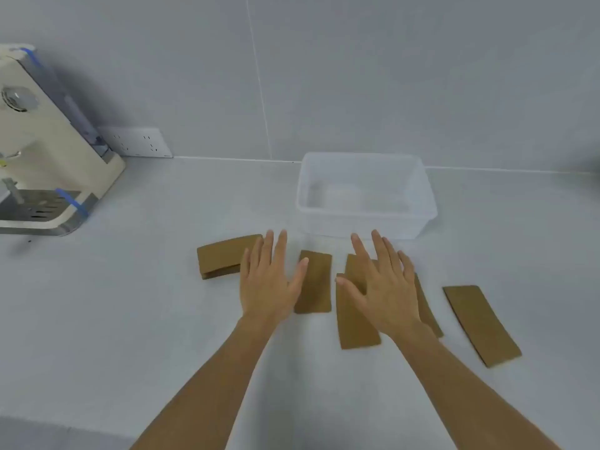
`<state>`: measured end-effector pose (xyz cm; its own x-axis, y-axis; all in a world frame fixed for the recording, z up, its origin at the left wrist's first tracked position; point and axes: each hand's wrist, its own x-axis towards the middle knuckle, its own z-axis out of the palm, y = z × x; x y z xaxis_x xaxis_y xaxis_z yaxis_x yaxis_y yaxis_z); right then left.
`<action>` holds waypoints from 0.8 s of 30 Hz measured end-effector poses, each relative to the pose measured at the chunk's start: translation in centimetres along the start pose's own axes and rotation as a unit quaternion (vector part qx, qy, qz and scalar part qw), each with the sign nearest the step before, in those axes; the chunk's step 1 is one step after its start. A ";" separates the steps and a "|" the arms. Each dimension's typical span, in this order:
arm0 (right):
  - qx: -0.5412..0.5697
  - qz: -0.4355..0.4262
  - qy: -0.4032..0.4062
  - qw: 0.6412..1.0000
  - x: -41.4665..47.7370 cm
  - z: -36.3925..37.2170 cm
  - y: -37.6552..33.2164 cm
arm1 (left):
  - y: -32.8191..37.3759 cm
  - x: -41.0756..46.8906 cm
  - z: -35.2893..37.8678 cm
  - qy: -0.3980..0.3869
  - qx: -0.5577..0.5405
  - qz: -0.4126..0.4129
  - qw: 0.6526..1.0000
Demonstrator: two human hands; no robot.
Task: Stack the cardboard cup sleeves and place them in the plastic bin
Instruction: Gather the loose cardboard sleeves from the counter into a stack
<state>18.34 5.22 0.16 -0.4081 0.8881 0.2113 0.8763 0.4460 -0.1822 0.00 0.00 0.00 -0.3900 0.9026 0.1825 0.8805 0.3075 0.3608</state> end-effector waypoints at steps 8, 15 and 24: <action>0.009 0.008 -0.014 1.000 -1.4 1.5 0.3 | -0.2 -0.9 2.2 -0.060 0.013 -0.027 0.998; -0.008 0.016 -0.096 0.995 -2.3 2.8 0.6 | 0.2 -1.6 3.1 -0.101 0.008 -0.028 0.995; -0.032 0.027 -0.083 0.996 -2.4 2.2 -0.1 | 2.3 -0.2 2.3 -0.127 -0.030 -0.152 0.980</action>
<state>18.70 3.27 -2.50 -0.3918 0.9192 0.0396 0.9105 0.3935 -0.1267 2.72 1.20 -1.32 -0.5454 0.8204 -0.1716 0.7138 0.5619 0.4180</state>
